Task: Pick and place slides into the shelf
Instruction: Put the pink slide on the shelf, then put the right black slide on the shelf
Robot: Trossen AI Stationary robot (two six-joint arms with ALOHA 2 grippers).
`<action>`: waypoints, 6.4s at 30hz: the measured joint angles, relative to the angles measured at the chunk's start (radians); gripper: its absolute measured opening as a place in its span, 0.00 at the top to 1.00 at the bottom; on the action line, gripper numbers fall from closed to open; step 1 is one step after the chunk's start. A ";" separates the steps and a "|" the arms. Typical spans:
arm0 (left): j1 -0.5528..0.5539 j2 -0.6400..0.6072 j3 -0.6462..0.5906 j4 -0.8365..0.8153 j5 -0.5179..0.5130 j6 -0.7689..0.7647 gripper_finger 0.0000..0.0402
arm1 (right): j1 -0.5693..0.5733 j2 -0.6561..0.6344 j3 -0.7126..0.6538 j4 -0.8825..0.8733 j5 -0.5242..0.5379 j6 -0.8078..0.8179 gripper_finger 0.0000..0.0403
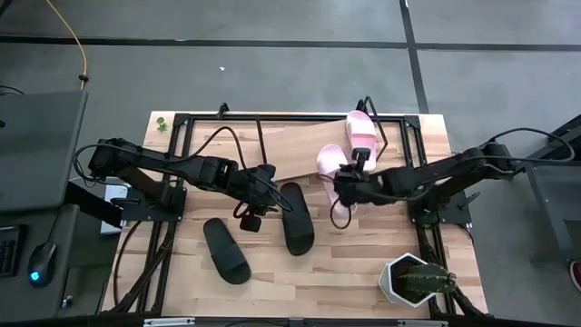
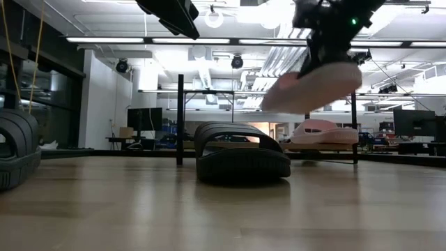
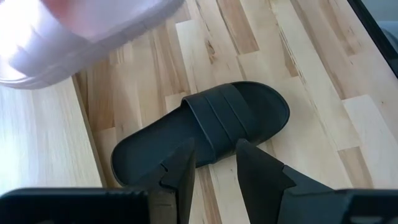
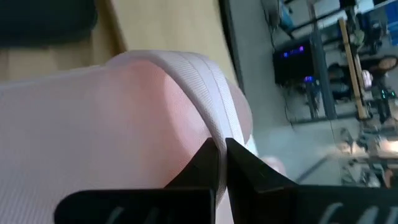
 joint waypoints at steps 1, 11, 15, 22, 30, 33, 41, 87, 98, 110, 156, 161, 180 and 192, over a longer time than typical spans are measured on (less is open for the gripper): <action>0.000 0.000 0.000 0.000 0.000 0.000 0.75 | -0.010 -0.018 0.000 0.016 -0.010 -0.027 1.00; 0.000 0.000 0.000 0.000 0.000 0.005 0.75 | -0.156 -0.071 -0.001 0.111 -0.160 -0.193 1.00; 0.000 0.000 0.000 0.000 0.000 0.006 0.75 | -0.225 -0.068 -0.002 0.158 -0.243 -0.243 1.00; 0.000 0.000 0.000 0.001 0.000 0.012 0.75 | -0.348 -0.068 -0.002 0.251 -0.366 -0.336 1.00; 0.000 0.000 0.000 0.001 0.000 0.012 0.75 | -0.476 -0.068 -0.048 0.325 -0.484 -0.381 1.00; 0.000 0.000 0.000 0.000 0.000 0.012 0.75 | -0.516 -0.068 -0.133 0.429 -0.495 -0.428 1.00; 0.000 0.000 0.000 0.001 0.000 0.017 0.75 | -0.587 -0.068 -0.280 0.612 -0.517 -0.470 1.00; 0.000 0.000 0.000 0.030 0.000 0.024 0.75 | -0.704 0.058 -0.280 0.629 -0.540 -0.574 1.00; 0.000 0.000 0.000 0.032 0.000 0.024 0.75 | -0.705 0.059 -0.281 0.624 -0.533 -0.562 1.00; 0.000 0.000 0.000 0.032 0.000 0.025 0.75 | -0.707 0.061 -0.282 0.642 -0.514 -0.564 0.78; 0.000 0.000 0.000 0.036 -0.001 0.026 0.75 | -0.635 0.008 -0.237 0.582 -0.573 -0.437 0.59; 0.000 0.000 0.000 0.037 -0.001 0.026 0.75 | -0.595 -0.014 -0.193 0.532 -0.566 -0.434 0.59; 0.000 0.000 0.000 -0.024 -0.121 0.042 0.75 | -0.378 -0.015 -0.078 0.369 -0.571 -0.304 0.59; 0.000 0.000 -0.036 -0.137 -0.175 0.003 0.75 | -0.224 -0.015 -0.063 0.386 -0.574 -0.265 0.59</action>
